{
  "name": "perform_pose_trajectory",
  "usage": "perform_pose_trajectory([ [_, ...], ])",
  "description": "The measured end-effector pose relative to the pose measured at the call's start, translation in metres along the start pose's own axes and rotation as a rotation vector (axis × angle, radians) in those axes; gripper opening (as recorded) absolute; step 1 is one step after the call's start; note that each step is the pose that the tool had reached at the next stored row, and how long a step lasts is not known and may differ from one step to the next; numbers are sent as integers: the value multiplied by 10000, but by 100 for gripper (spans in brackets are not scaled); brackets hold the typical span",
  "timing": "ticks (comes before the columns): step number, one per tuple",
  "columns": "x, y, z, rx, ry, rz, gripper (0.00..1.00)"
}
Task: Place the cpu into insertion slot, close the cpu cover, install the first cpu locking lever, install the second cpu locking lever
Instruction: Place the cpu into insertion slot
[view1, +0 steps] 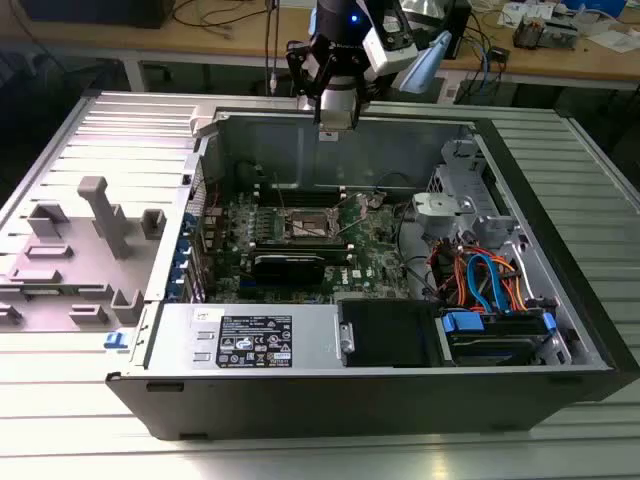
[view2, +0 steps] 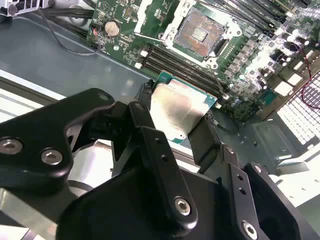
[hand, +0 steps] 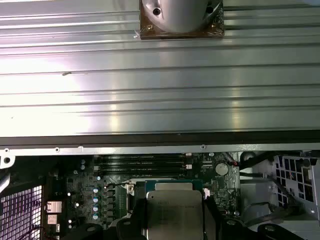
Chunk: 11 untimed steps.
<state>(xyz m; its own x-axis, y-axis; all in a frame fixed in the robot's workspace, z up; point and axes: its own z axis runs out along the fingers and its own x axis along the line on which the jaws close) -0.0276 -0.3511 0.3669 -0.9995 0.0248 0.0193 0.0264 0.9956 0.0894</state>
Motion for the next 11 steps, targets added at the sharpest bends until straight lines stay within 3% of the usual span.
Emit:
perform_pose_trajectory([
  [8, 0, 0, 0, 0, -1, 9, 55],
  [11, -1, -2, 1, -4, -21, 242, 55],
])
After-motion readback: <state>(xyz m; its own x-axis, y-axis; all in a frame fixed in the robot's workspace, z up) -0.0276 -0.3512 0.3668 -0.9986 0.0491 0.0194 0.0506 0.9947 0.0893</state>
